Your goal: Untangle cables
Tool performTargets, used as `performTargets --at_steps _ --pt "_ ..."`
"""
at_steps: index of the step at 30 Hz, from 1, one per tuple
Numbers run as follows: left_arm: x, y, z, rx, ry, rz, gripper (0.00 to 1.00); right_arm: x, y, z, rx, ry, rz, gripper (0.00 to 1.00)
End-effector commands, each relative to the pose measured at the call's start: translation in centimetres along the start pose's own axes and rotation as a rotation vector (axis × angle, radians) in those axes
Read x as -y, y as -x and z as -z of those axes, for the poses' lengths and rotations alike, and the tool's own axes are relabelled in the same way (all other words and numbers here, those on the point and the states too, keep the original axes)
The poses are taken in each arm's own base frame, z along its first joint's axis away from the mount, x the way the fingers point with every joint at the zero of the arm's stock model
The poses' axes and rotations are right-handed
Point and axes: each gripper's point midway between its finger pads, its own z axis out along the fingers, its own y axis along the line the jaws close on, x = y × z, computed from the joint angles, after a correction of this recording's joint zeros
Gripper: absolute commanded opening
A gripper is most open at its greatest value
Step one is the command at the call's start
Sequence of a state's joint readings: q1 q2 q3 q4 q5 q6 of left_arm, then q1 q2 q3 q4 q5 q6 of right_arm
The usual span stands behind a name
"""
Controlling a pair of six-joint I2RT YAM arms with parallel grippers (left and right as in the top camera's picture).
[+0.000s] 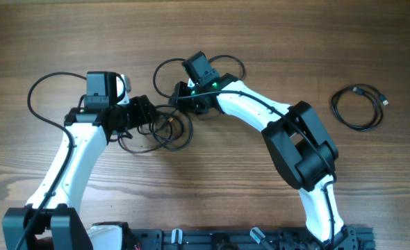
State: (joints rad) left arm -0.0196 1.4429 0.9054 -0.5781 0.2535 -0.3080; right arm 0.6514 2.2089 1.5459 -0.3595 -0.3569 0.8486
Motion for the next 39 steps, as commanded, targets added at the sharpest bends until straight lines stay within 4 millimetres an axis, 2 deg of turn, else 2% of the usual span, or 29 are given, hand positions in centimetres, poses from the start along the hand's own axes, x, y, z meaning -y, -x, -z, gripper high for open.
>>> performTargets --at_steps 1,10,14,18,21,23,26,27,29,30,31,32,35,37,39 --pt "-1.0 -0.9 -1.3 -0.002 0.020 -0.017 0.73 1.6 0.1 -0.8 0.020 -0.060 -0.027 0.48" --pt "-0.6 -1.9 -3.2 -0.020 0.011 -0.046 0.68 2.1 -0.5 -1.4 0.061 -0.134 -0.034 0.49" --pt "-1.6 -2.4 -5.0 -0.055 0.051 -0.039 0.59 2.2 -0.4 -1.5 0.082 -0.151 -0.049 0.49" --pt "-1.7 -1.8 -6.2 -0.040 0.045 -0.043 0.56 2.2 -0.3 -1.8 0.097 -0.132 -0.048 0.49" --pt "-2.1 -2.3 -7.0 -0.065 0.056 -0.037 0.43 2.4 -0.4 -1.9 0.096 -0.134 -0.047 0.47" --pt "-2.4 -2.7 -7.5 -0.083 0.063 -0.033 0.32 2.5 -0.4 -1.9 0.097 -0.136 -0.044 0.39" --pt "-2.5 -2.9 -7.6 -0.091 0.066 -0.031 0.22 2.8 -0.7 -1.9 0.085 -0.152 -0.043 0.35" --pt "-2.5 -2.9 -7.6 -0.091 0.066 -0.031 0.17 3.0 -0.8 -1.9 0.080 -0.157 -0.046 0.31" --pt "-2.5 -2.9 -7.6 -0.091 0.065 -0.031 0.12 3.3 -1.1 -2.0 0.075 -0.165 -0.049 0.25" --pt "-2.5 -2.9 -7.6 -0.091 0.065 -0.031 0.11 3.5 -1.2 -2.1 0.072 -0.168 -0.050 0.20" --pt "-2.5 -2.9 -7.6 -0.091 0.065 -0.031 0.09 3.6 -1.3 -2.1 0.069 -0.172 -0.047 0.08" --pt "-2.5 -2.9 -7.6 -0.091 0.066 -0.031 0.08 3.7 -1.3 -2.0 0.066 -0.174 -0.040 0.04" --pt "-2.5 -2.9 -7.6 -0.091 0.066 -0.031 0.04 3.1 -1.0 -1.4 0.047 -0.140 0.011 0.04" --pt "-2.9 -2.8 -7.6 -0.083 0.086 -0.030 0.04 1.9 -0.7 -0.2 0.008 -0.062 0.060 0.04" --pt "-3.4 -2.5 -7.5 -0.071 0.117 -0.025 0.04 0.7 -0.2 2.0 -0.029 0.025 0.114 0.04"
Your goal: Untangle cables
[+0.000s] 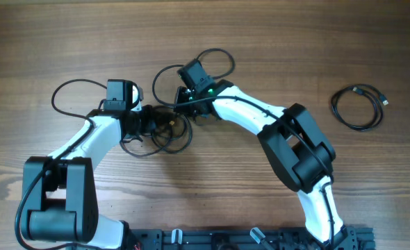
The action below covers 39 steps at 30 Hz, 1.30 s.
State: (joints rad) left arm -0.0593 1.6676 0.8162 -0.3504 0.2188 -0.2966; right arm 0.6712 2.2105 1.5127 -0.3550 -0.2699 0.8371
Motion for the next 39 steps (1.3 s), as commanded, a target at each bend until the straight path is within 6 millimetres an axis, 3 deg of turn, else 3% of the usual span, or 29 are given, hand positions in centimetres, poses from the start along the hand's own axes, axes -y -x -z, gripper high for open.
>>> performTargets --at_steps 1,5,14,15,18,20,23,25,30,32,34,39 --pt "-1.2 -0.1 -0.3 0.008 0.066 0.005 0.04 -0.6 0.8 4.2 -0.072 0.122 0.101 0.04" --pt "-1.3 0.0 -0.3 0.009 0.066 0.014 0.04 1.6 2.7 10.0 -0.042 0.076 0.122 0.04" --pt "-3.4 0.7 0.1 0.031 0.097 0.139 0.04 1.9 3.1 21.7 0.060 0.076 0.249 0.04" --pt "-4.1 0.8 0.3 0.030 0.104 0.162 0.04 2.0 3.7 24.7 0.123 0.088 0.241 0.04" --pt "-4.2 0.8 0.3 0.030 0.105 0.165 0.04 2.3 4.7 27.7 0.202 0.100 0.231 0.04" --pt "-4.2 0.8 0.3 0.030 0.105 0.165 0.04 3.1 5.8 31.1 0.291 0.104 0.209 0.04" --pt "-4.2 0.8 0.3 0.030 0.106 0.165 0.04 4.7 6.9 34.5 0.384 0.097 0.171 0.04" --pt "-4.2 0.8 0.3 0.030 0.106 0.165 0.04 6.9 8.0 37.6 0.471 0.074 0.118 0.04" --pt "-4.3 0.8 0.3 0.030 0.111 0.165 0.04 12.0 9.4 40.4 0.546 0.008 -0.003 0.04" --pt "-4.4 0.7 0.3 0.028 0.118 0.166 0.04 15.9 9.9 41.9 0.594 -0.097 -0.095 0.04" --pt "-4.4 0.7 0.3 0.027 0.118 0.166 0.04 19.5 9.9 43.3 0.629 -0.215 -0.184 0.04" --pt "-4.4 0.7 0.3 0.027 0.118 0.166 0.04 26.1 8.3 46.1 0.686 -0.457 -0.397 0.04"
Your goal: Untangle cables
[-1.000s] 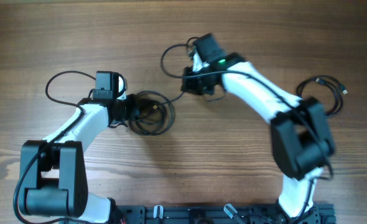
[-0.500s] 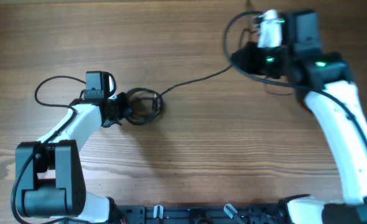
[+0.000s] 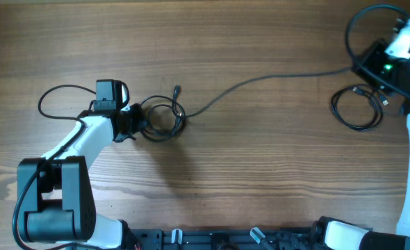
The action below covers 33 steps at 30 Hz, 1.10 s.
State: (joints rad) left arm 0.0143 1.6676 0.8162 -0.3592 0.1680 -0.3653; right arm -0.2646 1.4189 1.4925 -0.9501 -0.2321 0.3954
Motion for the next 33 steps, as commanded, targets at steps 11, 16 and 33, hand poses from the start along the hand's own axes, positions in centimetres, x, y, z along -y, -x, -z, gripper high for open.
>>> performTargets --at_steps 11,16,33 --pt "-1.3 -0.3 -0.3 -0.009 0.052 0.036 0.04 15.0 2.3 4.5 0.373 -0.749 -0.435 0.04" --pt "-1.3 -0.3 -0.3 -0.007 0.050 0.050 0.04 12.0 1.1 -1.6 0.145 -0.520 -0.275 0.04" --pt "-1.3 -0.3 -0.3 -0.008 0.050 0.049 0.05 9.1 -5.5 -12.3 -0.330 -0.225 -0.113 0.94"
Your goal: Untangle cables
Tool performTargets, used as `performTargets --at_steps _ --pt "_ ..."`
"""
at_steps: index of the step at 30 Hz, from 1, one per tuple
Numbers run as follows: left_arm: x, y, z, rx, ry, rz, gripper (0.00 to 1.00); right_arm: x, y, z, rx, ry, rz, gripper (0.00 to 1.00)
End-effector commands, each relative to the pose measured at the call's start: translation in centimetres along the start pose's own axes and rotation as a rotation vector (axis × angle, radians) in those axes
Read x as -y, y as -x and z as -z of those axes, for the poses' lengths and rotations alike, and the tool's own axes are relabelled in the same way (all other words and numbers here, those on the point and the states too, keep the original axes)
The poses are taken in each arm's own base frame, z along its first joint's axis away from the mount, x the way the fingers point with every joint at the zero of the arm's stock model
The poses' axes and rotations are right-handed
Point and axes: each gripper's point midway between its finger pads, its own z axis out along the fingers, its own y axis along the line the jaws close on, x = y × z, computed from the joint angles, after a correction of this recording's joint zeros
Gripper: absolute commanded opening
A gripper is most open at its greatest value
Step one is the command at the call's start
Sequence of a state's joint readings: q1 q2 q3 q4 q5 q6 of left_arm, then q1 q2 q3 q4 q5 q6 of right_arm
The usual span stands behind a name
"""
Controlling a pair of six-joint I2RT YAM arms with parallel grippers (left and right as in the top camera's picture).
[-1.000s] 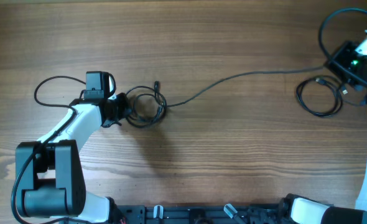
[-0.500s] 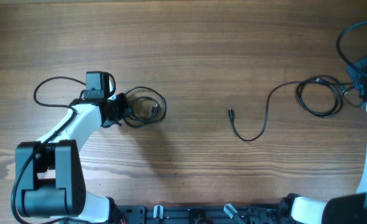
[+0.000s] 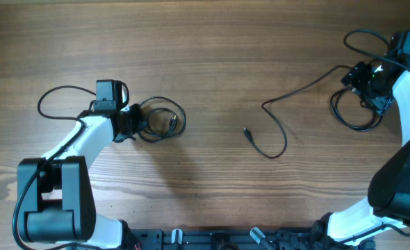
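Note:
A small black cable coil (image 3: pixel 162 118) lies on the wooden table left of the middle, and my left gripper (image 3: pixel 138 122) is shut on its left edge. A long black cable (image 3: pixel 283 133) lies slack across the right half. Its free plug end (image 3: pixel 247 130) rests near the middle. Its other part rises to my right gripper (image 3: pixel 356 75), which looks shut on it at the far right, and a loop (image 3: pixel 363 36) of it sticks out beyond the wrist.
A separate coiled black cable (image 3: pixel 352 119) lies on the table just below the right gripper. A black loop (image 3: pixel 52 103) curves off the left wrist. The arm bases (image 3: pixel 212 239) line the near edge.
The long cable's left end has left the coil and now lies free near the middle, slack instead of stretched. My right gripper has come down and inward from the far right corner. The left arm stayed put.
Both grippers were first close together on one tangle left of the middle. Then the left gripper held the coil while the right was at the far right corner with one cable stretched across the table. Now that cable lies apart from the coil.

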State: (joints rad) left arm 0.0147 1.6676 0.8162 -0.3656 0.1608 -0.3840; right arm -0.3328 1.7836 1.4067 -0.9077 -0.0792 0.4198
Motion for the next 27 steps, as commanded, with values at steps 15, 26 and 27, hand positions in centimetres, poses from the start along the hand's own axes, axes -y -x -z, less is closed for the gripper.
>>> performTargets --at_steps 15,26,27 --pt "-0.9 -0.2 -0.3 -0.005 0.032 0.032 0.10 -12.7 -17.1 1.7 -0.311 0.160 0.859 0.82" --pt "-0.7 -0.3 -0.3 -0.010 0.022 0.032 0.11 -7.6 -13.0 0.8 -0.155 -0.236 0.748 0.04" --pt "-0.7 -0.3 -0.3 -0.010 0.022 0.032 0.11 -7.6 -12.1 1.5 -0.139 -0.238 0.725 0.04"
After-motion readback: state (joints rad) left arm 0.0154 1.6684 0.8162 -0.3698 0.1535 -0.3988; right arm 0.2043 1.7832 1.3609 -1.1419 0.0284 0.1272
